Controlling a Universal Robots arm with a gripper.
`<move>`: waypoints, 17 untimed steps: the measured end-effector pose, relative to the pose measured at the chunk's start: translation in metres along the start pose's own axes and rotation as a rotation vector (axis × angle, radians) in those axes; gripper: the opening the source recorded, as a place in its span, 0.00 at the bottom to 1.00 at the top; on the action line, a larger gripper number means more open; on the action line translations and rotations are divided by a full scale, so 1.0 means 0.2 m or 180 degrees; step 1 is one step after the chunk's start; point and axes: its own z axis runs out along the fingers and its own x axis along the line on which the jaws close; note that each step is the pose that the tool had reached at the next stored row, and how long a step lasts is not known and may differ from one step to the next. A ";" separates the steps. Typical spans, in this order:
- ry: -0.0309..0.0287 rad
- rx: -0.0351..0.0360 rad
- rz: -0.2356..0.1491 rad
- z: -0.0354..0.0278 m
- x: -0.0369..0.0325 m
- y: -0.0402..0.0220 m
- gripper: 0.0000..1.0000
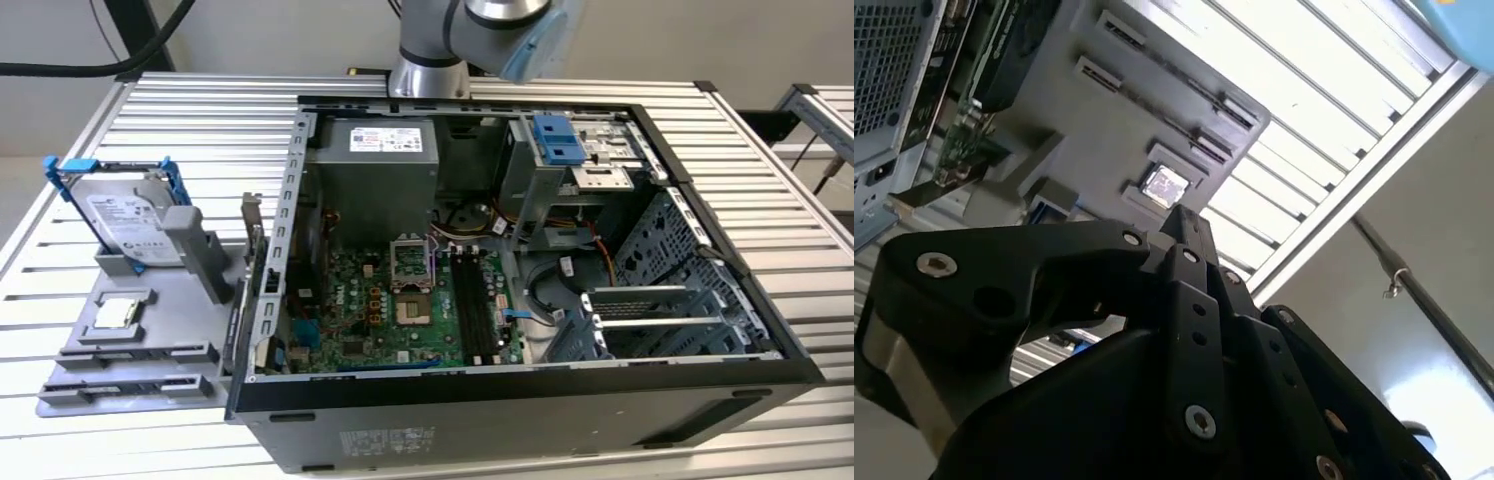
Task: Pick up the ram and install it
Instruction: 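Pick up the ram and move it above insertion slot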
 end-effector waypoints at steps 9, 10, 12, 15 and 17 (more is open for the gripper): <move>0.0055 0.0003 -0.0013 0.001 0.000 0.001 0.00; 0.0068 0.0005 -0.0016 0.001 0.000 0.001 0.00; 0.0092 0.0007 -0.0024 0.001 0.000 0.001 0.00; 0.0128 0.0011 -0.0035 0.001 0.000 0.001 0.00; 0.0153 0.0014 -0.0042 0.001 0.000 0.001 0.00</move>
